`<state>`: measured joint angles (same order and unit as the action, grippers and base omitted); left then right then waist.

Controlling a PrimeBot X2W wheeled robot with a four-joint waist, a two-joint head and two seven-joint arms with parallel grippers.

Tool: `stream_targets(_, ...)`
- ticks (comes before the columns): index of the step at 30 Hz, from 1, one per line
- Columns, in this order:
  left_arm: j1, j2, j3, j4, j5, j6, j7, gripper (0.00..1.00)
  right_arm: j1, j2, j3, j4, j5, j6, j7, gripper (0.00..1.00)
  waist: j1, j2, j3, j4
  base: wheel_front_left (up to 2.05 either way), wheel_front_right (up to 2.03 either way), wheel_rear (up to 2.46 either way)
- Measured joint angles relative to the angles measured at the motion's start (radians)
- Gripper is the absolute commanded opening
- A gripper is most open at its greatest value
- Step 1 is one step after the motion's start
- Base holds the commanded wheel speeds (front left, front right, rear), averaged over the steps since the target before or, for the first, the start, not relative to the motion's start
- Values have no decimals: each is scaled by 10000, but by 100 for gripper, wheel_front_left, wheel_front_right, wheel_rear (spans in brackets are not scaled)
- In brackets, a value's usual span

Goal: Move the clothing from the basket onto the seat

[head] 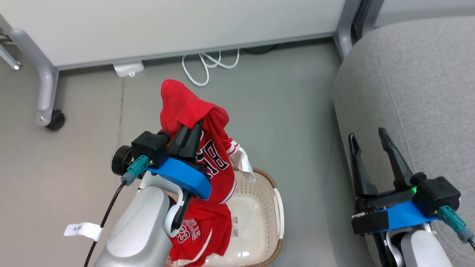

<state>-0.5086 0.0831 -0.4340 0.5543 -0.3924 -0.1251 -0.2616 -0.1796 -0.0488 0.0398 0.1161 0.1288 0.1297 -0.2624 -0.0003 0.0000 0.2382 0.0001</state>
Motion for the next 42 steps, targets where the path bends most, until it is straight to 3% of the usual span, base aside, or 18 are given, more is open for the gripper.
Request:
stream_targets(21,-581,205,-1089,-1584,-38,-44,161,0,1269,2,134,205,77,0,-2,100,1,0,-2234,398,0,0,0)
stream_targets(33,-617,318,-1273,-2096,-123,-33,403,0,1181,0,322,-10,-63,0,0,100,2,0,-2241,442,0,0,0)
stream_targets(42,-700,334,-1325,-2159,-140,17,412,0,-410,-58,1572,-92,-570,0,-2,100,4,0,-1918,554,0,0,0)
